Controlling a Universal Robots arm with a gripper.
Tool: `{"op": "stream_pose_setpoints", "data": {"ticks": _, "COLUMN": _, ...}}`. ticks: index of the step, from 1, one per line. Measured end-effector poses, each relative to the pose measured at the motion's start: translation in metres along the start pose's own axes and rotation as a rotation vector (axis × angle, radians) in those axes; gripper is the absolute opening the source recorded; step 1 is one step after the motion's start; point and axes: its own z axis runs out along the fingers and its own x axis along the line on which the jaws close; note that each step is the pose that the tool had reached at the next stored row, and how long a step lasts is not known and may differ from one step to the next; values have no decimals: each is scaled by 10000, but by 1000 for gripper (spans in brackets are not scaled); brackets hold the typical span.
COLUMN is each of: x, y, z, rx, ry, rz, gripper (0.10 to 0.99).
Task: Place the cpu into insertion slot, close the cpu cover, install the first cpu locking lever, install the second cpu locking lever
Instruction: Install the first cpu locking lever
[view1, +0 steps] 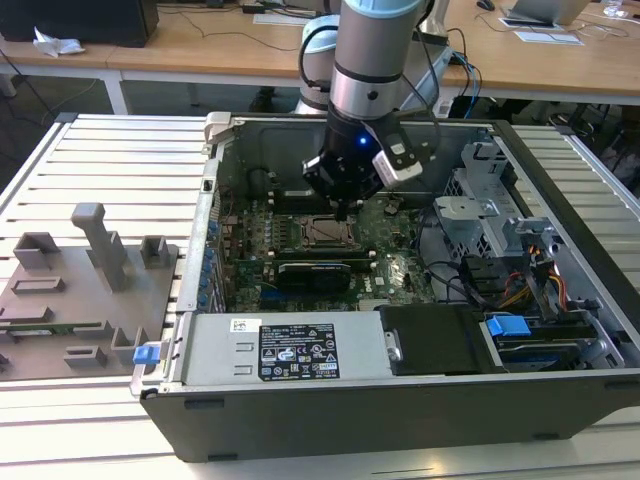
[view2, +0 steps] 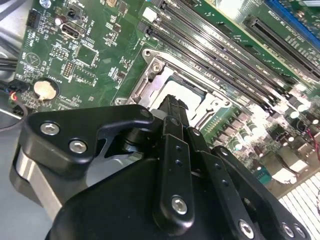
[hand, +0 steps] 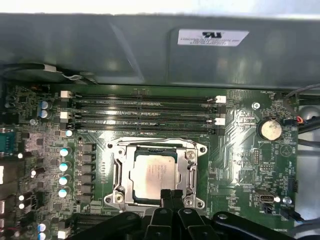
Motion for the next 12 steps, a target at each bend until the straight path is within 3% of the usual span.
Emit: {"op": "stream_pose_setpoints", "data": {"ticks": 12, "x": 7, "y": 3, "z": -290, "rx": 1, "ry": 0, "rz": 0, "gripper": 106}}
